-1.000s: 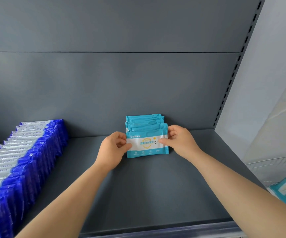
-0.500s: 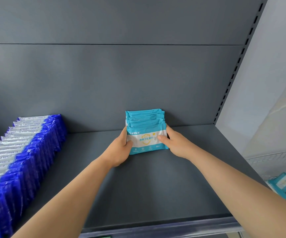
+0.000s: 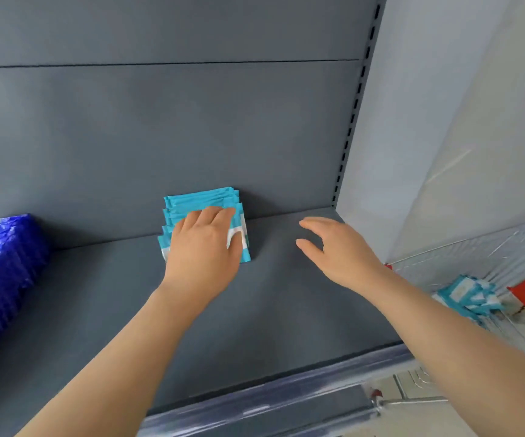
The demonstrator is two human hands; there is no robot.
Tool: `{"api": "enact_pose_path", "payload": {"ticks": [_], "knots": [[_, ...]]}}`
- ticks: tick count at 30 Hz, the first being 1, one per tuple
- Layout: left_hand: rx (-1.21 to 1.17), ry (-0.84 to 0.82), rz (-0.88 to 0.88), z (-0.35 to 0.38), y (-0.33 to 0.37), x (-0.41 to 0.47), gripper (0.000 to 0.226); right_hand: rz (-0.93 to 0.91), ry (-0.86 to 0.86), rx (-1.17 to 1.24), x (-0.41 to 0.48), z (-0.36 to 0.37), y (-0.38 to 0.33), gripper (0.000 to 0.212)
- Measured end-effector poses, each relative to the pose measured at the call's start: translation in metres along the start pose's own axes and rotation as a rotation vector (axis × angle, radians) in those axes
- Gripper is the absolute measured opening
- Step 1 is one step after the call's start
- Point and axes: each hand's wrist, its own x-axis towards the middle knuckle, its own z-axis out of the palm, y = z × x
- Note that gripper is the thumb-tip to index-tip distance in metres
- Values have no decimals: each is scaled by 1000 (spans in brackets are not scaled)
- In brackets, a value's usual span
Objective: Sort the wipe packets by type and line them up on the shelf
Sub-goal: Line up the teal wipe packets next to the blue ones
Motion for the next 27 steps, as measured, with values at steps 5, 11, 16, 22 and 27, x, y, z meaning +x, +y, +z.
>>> {"api": "enact_pose_path", "payload": {"ticks": [5, 11, 16, 22, 27], "knots": [[-43, -38, 230, 29, 127, 4, 30, 27, 72, -118, -57, -51, 86, 43], [-201, -61, 338, 87, 302, -3, 33, 137, 86, -163, -138, -113, 225, 36], [-205, -215, 378, 153, 424, -5, 22, 291, 29, -217, -186, -147, 343, 37], [-172, -382, 420, 255, 508, 10, 30, 458, -46, -252, -197, -141, 478, 35], [-123, -476, 398, 359, 544, 42, 33, 507, -123, -253, -161, -112, 583, 37]]}}
